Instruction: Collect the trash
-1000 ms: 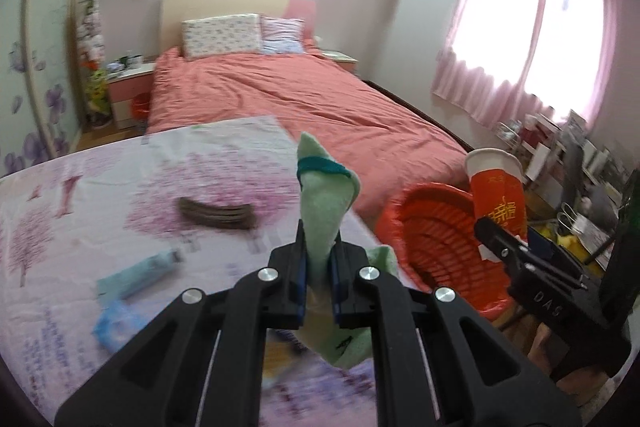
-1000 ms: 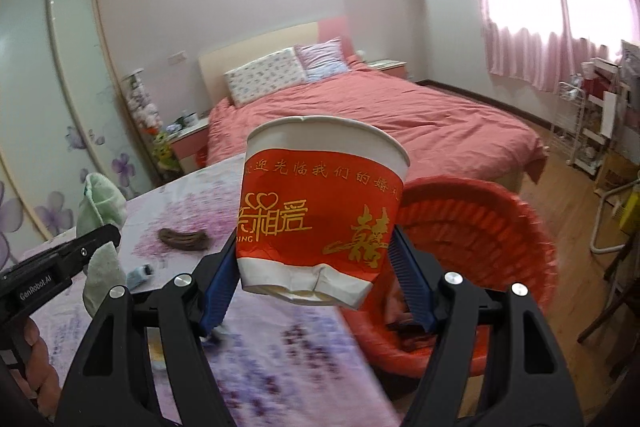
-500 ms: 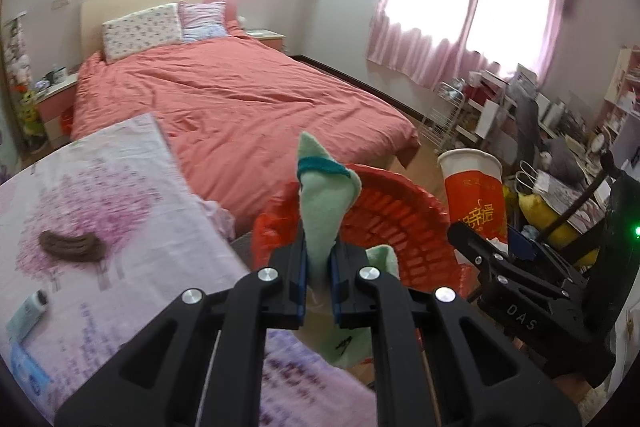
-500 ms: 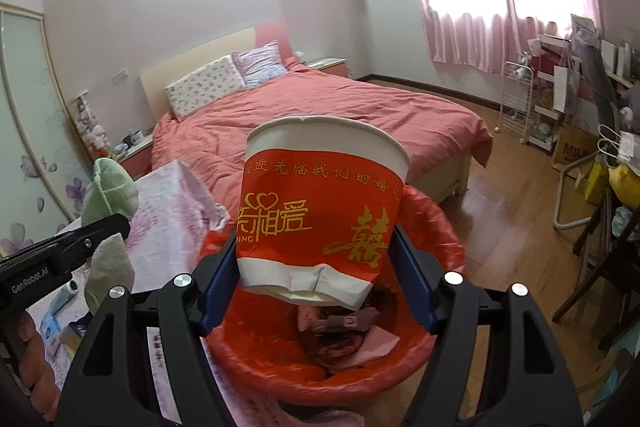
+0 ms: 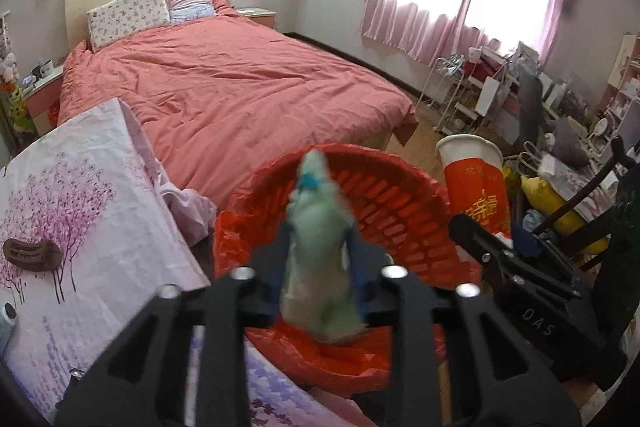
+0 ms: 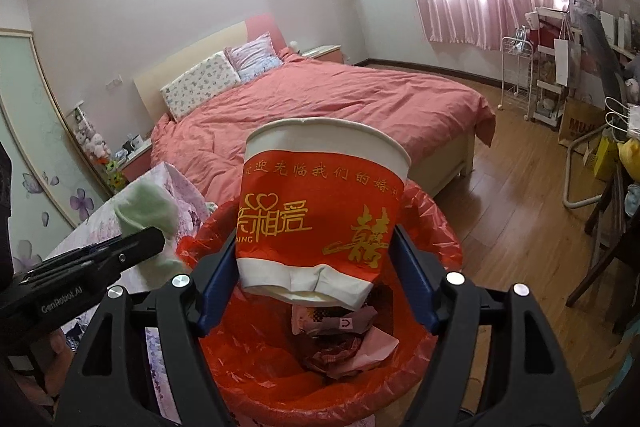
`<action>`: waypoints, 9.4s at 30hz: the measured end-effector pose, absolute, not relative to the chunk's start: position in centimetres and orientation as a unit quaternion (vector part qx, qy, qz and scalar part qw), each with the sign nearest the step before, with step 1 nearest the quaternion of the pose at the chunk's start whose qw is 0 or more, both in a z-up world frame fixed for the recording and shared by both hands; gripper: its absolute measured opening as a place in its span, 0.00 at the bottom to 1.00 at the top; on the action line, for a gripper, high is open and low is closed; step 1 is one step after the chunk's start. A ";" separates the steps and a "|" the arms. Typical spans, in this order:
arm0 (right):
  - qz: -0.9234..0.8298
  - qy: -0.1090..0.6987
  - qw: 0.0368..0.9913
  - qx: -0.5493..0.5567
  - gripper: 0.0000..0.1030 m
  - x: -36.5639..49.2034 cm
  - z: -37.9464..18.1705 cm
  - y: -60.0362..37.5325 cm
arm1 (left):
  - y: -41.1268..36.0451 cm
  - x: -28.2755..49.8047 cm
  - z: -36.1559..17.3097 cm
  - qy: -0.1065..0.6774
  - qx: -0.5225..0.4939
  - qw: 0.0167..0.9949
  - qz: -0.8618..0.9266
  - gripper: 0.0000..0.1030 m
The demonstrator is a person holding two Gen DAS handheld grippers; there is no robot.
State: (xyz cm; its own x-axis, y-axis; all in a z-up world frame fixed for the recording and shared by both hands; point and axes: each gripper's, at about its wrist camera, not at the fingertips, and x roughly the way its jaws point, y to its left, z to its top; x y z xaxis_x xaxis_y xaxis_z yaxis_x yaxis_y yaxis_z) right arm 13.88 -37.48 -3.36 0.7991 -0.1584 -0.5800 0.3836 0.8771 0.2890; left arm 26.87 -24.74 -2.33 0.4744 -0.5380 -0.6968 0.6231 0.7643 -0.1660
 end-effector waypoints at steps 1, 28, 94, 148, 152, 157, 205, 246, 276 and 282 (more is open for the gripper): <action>-0.146 0.284 0.926 0.202 0.71 14.0 -3.5 -37.8 | -24.5 27.1 -2.6 0.387 0.056 0.858 -0.333 0.41; -0.079 0.303 0.943 0.110 0.74 14.5 -0.6 -27.5 | -5.7 24.8 -0.8 0.362 0.060 0.915 -0.171 0.59; 0.080 0.398 0.913 0.043 0.74 14.8 -4.9 -9.0 | 18.8 23.6 -7.8 0.439 -0.040 0.896 0.061 0.72; 0.107 0.397 0.911 0.034 0.33 25.8 -4.2 -4.0 | 19.8 25.3 -7.7 0.437 -0.037 0.896 0.063 0.57; 0.073 0.388 0.918 0.021 0.43 25.4 -4.3 -4.2 | 19.8 25.3 -7.7 0.437 -0.037 0.896 0.062 0.57; 0.057 0.373 0.926 0.027 0.49 24.1 -4.5 -5.7 | 19.8 25.3 -7.7 0.437 -0.037 0.896 0.062 0.57; 0.015 0.370 0.924 0.091 0.34 20.1 -2.6 -13.8 | 15.0 24.0 -2.6 0.387 -0.021 0.922 -0.010 0.50; -0.130 0.279 0.925 0.223 0.34 13.6 -1.5 -36.4 | -21.4 23.6 0.4 0.346 0.051 0.877 -0.329 0.50; -0.098 0.331 0.923 0.167 0.55 14.6 -3.1 -31.6 | -9.1 28.0 -5.2 0.399 0.082 0.901 -0.147 0.69; -0.067 0.339 0.928 0.136 0.55 14.8 -2.7 -28.1 | -1.3 30.7 -5.0 0.403 0.057 0.912 -0.040 0.70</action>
State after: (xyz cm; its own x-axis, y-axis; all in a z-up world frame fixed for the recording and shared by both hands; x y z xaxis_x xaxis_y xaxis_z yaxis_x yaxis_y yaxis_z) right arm 14.82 -28.11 -2.68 0.7605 -0.0326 -0.6485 0.2170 0.9541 0.2065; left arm 30.69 -1.35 -5.05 0.6714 -0.0261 -0.7406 0.1182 0.9904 0.0723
